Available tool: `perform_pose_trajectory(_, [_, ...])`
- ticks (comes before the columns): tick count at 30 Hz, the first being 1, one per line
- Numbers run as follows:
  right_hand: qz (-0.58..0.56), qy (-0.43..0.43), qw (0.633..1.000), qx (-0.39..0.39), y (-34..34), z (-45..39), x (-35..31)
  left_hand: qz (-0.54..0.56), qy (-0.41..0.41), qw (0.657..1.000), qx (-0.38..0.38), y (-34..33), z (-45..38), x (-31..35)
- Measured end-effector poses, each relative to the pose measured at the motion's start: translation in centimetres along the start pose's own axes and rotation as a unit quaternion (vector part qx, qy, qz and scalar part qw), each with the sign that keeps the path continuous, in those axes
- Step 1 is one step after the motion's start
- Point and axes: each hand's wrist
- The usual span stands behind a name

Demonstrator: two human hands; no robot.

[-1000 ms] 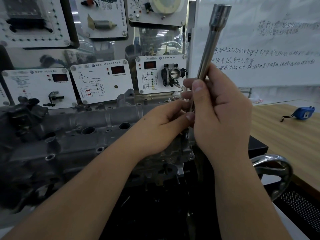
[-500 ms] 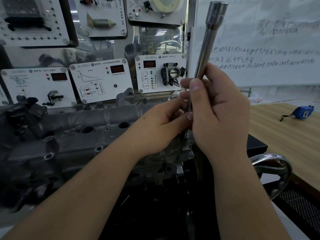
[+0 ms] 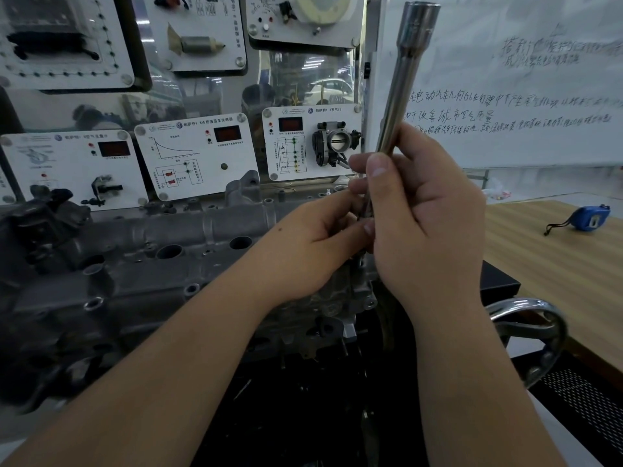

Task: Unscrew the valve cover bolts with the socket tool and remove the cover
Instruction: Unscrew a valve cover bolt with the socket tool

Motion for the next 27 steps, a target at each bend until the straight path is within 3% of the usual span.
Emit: perform_pose_trajectory(27, [0.026,-0.032,0.999,-0.002,0.34,-0.03,0.13,-0.024,-0.011,0.999,0.017,0.04,0.11,0.06])
Point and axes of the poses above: each hand's wrist, its own z-axis away from the middle knuckle, its own y-axis out of the back of the hand, x = y × z, and after that the axes turned 7 degrees about -x, right-handed
